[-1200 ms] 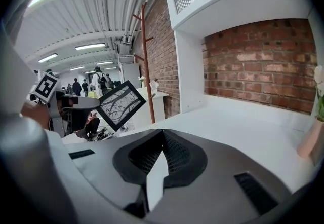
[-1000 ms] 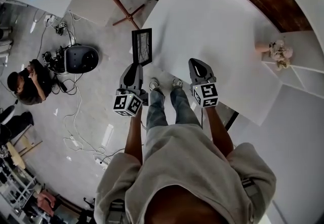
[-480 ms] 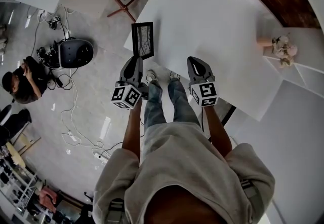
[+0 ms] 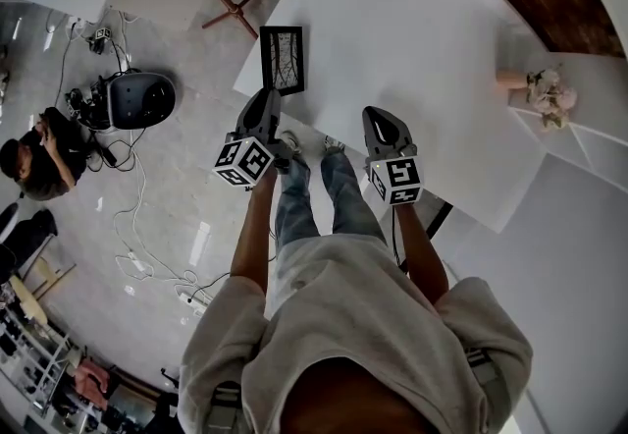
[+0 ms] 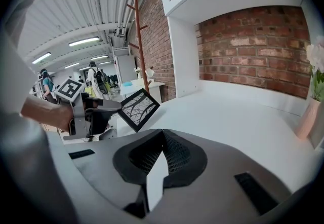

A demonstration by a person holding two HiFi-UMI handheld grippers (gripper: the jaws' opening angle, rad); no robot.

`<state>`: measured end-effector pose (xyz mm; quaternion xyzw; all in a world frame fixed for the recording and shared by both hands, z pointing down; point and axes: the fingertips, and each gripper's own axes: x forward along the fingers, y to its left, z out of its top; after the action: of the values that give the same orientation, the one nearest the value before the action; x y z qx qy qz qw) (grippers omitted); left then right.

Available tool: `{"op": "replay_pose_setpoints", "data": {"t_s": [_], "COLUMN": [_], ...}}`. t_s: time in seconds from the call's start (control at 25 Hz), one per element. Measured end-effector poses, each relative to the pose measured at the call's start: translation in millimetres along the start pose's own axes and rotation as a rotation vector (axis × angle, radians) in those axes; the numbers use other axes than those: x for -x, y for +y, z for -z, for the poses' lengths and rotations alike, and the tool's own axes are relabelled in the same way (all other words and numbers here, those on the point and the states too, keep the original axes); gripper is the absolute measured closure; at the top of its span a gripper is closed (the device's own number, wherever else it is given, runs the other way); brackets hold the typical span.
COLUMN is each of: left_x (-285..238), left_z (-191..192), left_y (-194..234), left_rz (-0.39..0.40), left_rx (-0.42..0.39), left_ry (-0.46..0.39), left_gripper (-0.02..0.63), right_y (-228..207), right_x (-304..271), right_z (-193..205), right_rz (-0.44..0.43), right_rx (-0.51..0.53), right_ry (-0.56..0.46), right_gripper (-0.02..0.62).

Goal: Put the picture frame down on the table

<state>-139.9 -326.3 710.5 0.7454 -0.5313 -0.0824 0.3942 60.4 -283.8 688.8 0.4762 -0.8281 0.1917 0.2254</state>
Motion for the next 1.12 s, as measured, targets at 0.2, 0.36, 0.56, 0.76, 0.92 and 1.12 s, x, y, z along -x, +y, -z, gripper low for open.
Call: {"op": "replay_pose_setpoints", "data": {"t_s": [0.2,0.36,0.56,0.76,0.92,1.12], "left_x": [-15.6,-19.3,-23.5,-26.8,-28.0,-32.4], "left_z": [5.0,7.1,10.4,15.6,18.0,30.4], "left_y": [3.3,13.9,24.0,26.2,25.9,23.4], "left_rz": [0.020,0.015,0.055,0.066,0.021,-0.043], "left_rx": [0.083,0.191,0.445,0.442,0.331,0.048], "left_ry": [0.004,-0.016,-0.052,-0.018,0.034,0.170], "left_gripper": [0.531,0.531,0.529,0.529,0.529,0.475], "right_y": [-6.1,-6.6,-5.2,-1.7,-0.7,0.1], "right_x": [0.3,0.4,-1.3,-4.2,-2.6,-2.4], "right_z": [1.7,2.1,0.3,-0.2,-0.5,-1.4], "right_rz": [0.005,0.004,-0.002,-0.008,-0.005,-0.009], "right_rx": [-0.001,-0.001,0.000,0.003,0.012,0.013], "right_ry": [0.002,0.007,0.007,0.011,0.012,0.010], "right_gripper": [0.571,0.571,0.571,0.571,0.571,0.571]}}
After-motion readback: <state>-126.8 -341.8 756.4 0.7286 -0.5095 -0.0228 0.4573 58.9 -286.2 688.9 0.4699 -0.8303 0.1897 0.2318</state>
